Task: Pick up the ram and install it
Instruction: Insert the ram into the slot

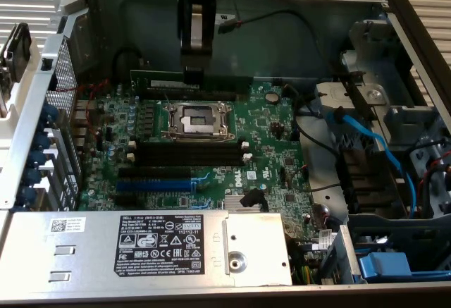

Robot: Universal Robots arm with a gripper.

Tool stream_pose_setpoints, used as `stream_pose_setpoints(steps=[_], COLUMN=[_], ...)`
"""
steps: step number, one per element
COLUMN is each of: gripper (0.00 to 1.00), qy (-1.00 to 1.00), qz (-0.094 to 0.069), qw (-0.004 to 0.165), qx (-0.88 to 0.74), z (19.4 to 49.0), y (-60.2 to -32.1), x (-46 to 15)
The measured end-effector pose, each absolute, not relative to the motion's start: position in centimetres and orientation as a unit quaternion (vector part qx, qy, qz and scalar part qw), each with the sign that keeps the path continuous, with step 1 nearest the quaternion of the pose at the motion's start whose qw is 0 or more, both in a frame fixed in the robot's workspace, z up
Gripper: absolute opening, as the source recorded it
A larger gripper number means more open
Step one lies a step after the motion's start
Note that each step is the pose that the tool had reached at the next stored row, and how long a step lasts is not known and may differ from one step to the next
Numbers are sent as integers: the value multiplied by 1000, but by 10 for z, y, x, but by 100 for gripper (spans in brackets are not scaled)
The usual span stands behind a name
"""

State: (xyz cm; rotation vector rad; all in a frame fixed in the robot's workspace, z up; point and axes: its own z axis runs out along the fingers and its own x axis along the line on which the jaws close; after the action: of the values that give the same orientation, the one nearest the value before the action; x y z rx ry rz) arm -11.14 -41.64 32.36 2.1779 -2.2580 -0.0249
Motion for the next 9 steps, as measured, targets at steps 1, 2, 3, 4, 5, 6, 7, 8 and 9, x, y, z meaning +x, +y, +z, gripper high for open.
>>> stream_pose_setpoints(steps=[1, 2, 3, 4, 5, 6, 7, 8, 9], gripper=[13, 13, 13, 13, 13, 13, 13, 13, 13], qy=[-720, -720, -720, -719, -719, -719, -719, -719, -719], qz=[-1, 6, 7, 9, 10, 13, 17, 21, 24], qw=[7, 12, 12, 11, 10, 6, 2, -2, -5], qx=[694, 694, 694, 694, 695, 695, 695, 695, 694], z=[323, 322, 319, 319, 318, 318, 317, 317, 316], y=[-415, -411, -410, -410, -410, -410, -410, -410, -410], x=[-111, -111, -112, -112, -112, -113, -113, -114, -115])
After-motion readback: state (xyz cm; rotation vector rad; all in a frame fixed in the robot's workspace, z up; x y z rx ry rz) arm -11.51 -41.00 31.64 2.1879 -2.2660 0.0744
